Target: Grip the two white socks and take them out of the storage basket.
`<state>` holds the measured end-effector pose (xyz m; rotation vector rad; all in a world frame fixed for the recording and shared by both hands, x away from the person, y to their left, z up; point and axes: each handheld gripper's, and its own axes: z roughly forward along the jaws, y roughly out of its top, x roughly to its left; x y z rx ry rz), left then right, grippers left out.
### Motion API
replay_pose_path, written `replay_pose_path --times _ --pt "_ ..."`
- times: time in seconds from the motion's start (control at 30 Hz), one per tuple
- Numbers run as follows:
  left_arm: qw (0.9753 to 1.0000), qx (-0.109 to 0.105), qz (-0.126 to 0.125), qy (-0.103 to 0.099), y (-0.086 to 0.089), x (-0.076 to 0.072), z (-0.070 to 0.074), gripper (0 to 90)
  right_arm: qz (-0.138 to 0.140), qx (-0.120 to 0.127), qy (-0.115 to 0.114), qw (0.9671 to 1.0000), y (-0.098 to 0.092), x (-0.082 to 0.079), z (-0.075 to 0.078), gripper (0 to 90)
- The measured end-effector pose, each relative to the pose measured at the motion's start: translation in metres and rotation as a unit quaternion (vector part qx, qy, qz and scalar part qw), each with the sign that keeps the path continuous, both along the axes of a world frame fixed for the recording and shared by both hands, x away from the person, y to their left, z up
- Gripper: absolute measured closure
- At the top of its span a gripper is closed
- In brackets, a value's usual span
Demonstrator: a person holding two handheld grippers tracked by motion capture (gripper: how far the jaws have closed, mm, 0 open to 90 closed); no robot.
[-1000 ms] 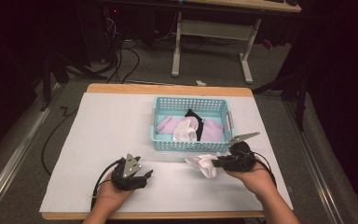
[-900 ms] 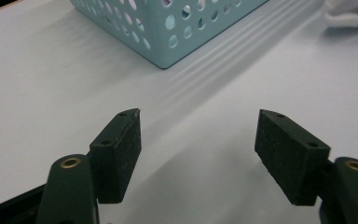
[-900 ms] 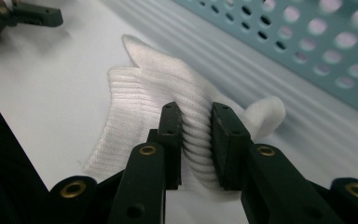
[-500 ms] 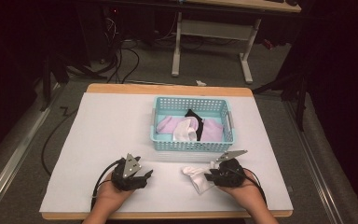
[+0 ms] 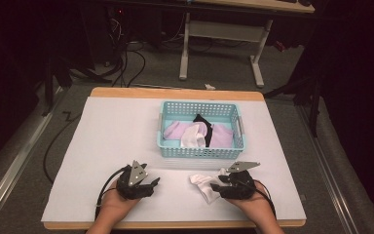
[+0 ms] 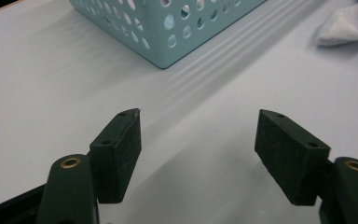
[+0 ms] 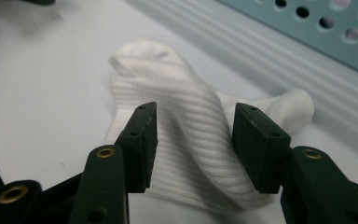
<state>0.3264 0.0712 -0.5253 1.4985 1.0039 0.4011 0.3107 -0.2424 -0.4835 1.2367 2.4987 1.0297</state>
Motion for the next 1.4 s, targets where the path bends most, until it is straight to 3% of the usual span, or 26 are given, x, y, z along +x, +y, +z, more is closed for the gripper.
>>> replay_pose_path --times 0.17,0.43,1.07,1.4 --pt "1.0000 0.000 -0.001 0.001 0.000 0.000 0.000 32.1 -0.004 0.017 -0.017 0.9997 -0.005 0.002 0.017 47.8" --pt "1.0000 0.000 -0.002 0.002 0.000 0.000 0.000 32.1 -0.001 0.027 -0.037 0.9990 -0.011 0.008 0.031 47.8" --pt "1.0000 0.002 -0.006 0.007 0.001 0.000 0.000 32.1 -0.028 0.025 -0.050 0.9981 -0.009 0.035 0.059 41.0" --pt "0.9999 0.001 -0.007 0.007 0.001 0.000 0.000 32.1 -0.040 0.029 -0.051 0.9974 0.003 0.064 0.079 38.2"
